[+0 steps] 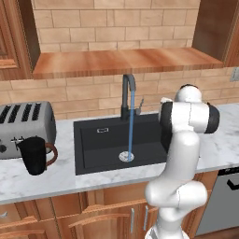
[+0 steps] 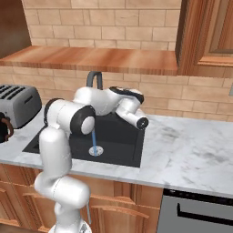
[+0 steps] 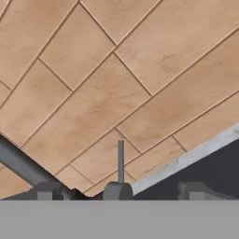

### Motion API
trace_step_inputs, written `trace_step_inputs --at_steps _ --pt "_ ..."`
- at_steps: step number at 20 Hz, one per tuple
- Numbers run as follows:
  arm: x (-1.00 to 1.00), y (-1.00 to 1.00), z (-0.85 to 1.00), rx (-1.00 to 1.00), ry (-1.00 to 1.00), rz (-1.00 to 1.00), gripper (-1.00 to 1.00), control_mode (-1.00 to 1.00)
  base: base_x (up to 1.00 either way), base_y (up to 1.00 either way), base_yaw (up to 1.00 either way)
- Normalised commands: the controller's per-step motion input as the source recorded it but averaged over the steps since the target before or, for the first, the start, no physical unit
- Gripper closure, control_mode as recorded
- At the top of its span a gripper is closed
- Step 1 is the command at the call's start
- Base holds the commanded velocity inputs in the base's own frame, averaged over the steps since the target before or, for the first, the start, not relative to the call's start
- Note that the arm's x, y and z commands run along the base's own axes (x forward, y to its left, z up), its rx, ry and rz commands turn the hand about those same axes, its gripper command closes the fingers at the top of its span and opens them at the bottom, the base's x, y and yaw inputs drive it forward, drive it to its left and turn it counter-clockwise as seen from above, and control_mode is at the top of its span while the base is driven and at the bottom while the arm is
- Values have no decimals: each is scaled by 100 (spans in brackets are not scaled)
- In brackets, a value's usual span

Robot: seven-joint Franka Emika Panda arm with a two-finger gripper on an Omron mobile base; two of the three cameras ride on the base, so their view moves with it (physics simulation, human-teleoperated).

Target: Turn on the sink faucet and place the jug under the water for a few seconds to fill it up.

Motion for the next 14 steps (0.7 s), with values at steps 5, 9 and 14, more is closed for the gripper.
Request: trace_step_inputs --at_steps 5,9,14 --pt "-100 0 100 -16 -2 0 -100 -100 0 0 0" --pt "-99 21 86 -24 0 0 -100 -100 0 0 0" --pt "-98 43 61 -29 -2 7 -100 -100 0 0 0"
